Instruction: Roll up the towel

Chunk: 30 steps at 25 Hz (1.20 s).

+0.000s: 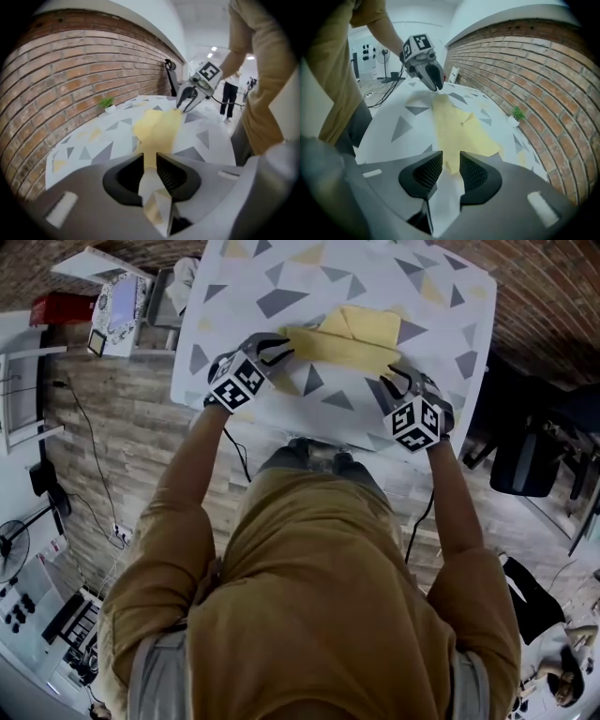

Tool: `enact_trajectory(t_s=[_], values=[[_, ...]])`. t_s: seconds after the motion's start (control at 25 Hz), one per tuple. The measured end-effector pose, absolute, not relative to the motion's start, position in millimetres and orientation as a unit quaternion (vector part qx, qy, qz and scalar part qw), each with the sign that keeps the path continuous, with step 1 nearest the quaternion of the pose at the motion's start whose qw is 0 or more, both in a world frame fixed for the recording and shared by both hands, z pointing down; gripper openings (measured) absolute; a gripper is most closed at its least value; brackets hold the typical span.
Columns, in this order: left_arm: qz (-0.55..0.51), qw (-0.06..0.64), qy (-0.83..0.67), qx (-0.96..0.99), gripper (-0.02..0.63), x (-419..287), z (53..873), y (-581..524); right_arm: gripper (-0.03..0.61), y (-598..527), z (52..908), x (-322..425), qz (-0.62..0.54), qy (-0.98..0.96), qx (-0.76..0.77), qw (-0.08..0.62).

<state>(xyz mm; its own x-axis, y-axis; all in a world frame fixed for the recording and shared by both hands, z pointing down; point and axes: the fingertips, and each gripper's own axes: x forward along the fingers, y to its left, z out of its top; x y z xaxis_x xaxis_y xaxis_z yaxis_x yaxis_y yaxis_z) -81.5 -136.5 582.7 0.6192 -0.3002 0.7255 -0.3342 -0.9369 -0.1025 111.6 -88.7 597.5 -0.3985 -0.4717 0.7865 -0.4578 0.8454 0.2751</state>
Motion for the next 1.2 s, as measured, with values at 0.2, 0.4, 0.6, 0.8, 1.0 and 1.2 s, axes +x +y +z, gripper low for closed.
enact_trajectory(t_s=[0.2, 0.4, 0.6, 0.8, 1.0, 1.2], values=[[0.441, -0.028, -0.13, 0.888, 0.138, -72, 598, -119, 0.095, -87, 612, 104, 0.008, -0.833, 0.275, 0.481], [0.474, -0.041, -0.102, 0.873, 0.172, -72, 617, -120, 0.095, -87, 619, 103, 0.007, -0.825, 0.265, 0.499], [0.48, -0.048, -0.101, 0.87, 0.172, -73, 620, -126, 0.095, -91, 620, 106, 0.006, -0.815, 0.275, 0.51], [0.495, -0.059, -0.111, 0.86, 0.161, -75, 625, -134, 0.077, -95, 622, 106, 0.015, -0.812, 0.278, 0.513], [0.492, -0.052, -0.12, 0.861, 0.098, -77, 622, -132, 0.026, -89, 620, 106, 0.021, -0.815, 0.28, 0.507], [0.47, -0.019, -0.105, 0.876, 0.089, -77, 605, -116, 0.02, -75, 606, 105, 0.056, -0.828, 0.268, 0.489]])
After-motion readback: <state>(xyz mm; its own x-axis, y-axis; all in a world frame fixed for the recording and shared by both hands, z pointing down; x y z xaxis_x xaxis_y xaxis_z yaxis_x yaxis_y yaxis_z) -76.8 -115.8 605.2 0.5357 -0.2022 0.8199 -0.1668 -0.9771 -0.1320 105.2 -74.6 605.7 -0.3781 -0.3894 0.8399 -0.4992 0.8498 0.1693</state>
